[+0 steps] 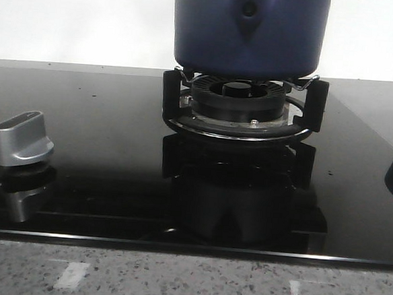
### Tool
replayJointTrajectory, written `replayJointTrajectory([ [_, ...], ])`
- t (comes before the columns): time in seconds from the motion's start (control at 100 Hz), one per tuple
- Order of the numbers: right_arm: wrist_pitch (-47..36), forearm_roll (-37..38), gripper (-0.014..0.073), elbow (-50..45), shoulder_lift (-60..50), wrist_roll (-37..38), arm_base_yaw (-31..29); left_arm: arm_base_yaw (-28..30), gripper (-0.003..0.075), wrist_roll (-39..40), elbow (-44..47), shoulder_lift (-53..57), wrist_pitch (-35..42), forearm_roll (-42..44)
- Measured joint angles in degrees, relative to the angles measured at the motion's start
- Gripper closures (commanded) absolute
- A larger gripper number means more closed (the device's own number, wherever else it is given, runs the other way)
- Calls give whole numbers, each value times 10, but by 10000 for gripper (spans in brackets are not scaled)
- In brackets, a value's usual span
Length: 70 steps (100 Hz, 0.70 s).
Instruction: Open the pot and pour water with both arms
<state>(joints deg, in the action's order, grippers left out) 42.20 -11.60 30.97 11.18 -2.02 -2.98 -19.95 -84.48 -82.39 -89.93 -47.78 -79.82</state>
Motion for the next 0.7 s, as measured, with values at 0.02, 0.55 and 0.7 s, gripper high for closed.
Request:
replayJointTrajectory([
  [0.02,0,0,181,0,0,0,0,3,362,0,1,4,-2,2],
  [0.55,77,1,181,119,136,103,0,70,362,-48,194,153,11,-41],
  [0.7,153,59,181,241,245,144,0,70,362,-51,199,175,13,-54],
])
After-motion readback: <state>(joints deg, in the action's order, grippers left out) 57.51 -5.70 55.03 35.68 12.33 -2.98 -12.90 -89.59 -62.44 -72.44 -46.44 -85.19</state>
